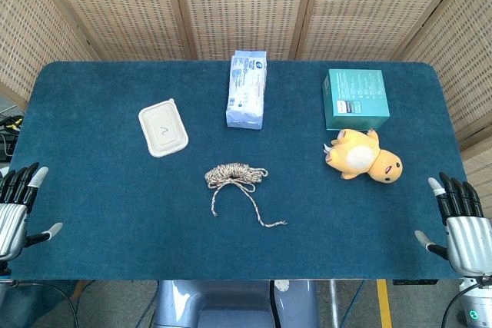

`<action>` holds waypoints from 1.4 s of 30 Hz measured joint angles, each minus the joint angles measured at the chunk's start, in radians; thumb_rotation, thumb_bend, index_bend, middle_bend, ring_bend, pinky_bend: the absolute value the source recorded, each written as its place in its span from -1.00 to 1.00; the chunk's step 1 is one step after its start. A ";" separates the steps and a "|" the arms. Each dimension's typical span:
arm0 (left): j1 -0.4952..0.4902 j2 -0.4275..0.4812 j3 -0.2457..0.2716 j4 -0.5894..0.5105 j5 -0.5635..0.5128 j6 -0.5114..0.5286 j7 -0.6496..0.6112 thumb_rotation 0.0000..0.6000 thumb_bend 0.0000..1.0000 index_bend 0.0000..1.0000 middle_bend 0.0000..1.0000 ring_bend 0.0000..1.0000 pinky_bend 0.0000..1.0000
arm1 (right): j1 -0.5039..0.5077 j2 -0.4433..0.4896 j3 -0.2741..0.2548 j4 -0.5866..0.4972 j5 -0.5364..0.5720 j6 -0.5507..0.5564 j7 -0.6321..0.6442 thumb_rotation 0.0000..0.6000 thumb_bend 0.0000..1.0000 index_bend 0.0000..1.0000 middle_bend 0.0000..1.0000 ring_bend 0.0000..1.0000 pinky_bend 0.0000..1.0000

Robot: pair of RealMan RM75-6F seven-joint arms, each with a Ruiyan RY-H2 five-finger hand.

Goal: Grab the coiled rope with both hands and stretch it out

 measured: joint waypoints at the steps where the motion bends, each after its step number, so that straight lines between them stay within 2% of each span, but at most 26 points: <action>1: 0.000 0.000 0.000 -0.001 -0.001 -0.001 0.001 1.00 -1.00 -1.00 -1.00 -1.00 -1.00 | 0.001 0.001 -0.001 -0.001 0.000 -0.003 0.000 1.00 -1.00 -1.00 -1.00 -1.00 -1.00; 9: -0.002 0.000 -0.004 -0.006 -0.009 -0.006 -0.001 1.00 -1.00 -1.00 -1.00 -1.00 -1.00 | 0.052 0.014 -0.004 -0.042 -0.019 -0.084 0.016 1.00 -1.00 -0.87 -1.00 -1.00 -1.00; 14: -0.006 -0.002 -0.006 -0.006 -0.014 -0.014 0.005 1.00 -1.00 -1.00 -1.00 -1.00 -1.00 | 0.135 0.028 0.009 -0.079 -0.045 -0.189 0.006 1.00 -0.98 -0.58 -1.00 -1.00 -1.00; 17: -0.008 -0.005 -0.005 -0.007 -0.015 -0.020 0.013 1.00 -1.00 -1.00 -1.00 -1.00 -1.00 | 0.197 0.036 0.021 -0.107 -0.051 -0.277 0.007 1.00 -0.83 -0.39 -1.00 -1.00 -1.00; 22: -0.012 -0.011 -0.005 -0.005 -0.018 -0.026 0.017 1.00 -1.00 -1.00 -1.00 -1.00 -1.00 | 0.317 0.027 0.055 -0.147 -0.024 -0.448 -0.028 1.00 -0.61 -0.24 -1.00 -1.00 -1.00; 27: -0.018 -0.016 -0.007 0.000 -0.028 -0.042 0.020 1.00 -1.00 -1.00 -1.00 -1.00 -1.00 | 0.438 -0.024 0.092 -0.163 0.098 -0.645 -0.077 1.00 -0.49 -0.19 -1.00 -1.00 -1.00; 30: -0.026 -0.021 -0.008 0.005 -0.039 -0.063 0.025 1.00 -1.00 -1.00 -1.00 -1.00 -1.00 | 0.500 -0.091 0.105 -0.155 0.202 -0.725 -0.131 1.00 -0.47 -0.18 -1.00 -1.00 -1.00; 38: -0.034 -0.028 -0.008 0.009 -0.052 -0.080 0.032 1.00 -1.00 -1.00 -1.00 -1.00 -1.00 | 0.618 -0.311 0.090 -0.073 0.443 -0.773 -0.396 1.00 -0.38 -0.13 -1.00 -1.00 -1.00; 42: -0.035 -0.028 -0.007 0.010 -0.052 -0.081 0.028 1.00 -1.00 -1.00 -1.00 -1.00 -1.00 | 0.651 -0.363 0.066 -0.053 0.523 -0.768 -0.469 1.00 -0.36 -0.12 -1.00 -1.00 -1.00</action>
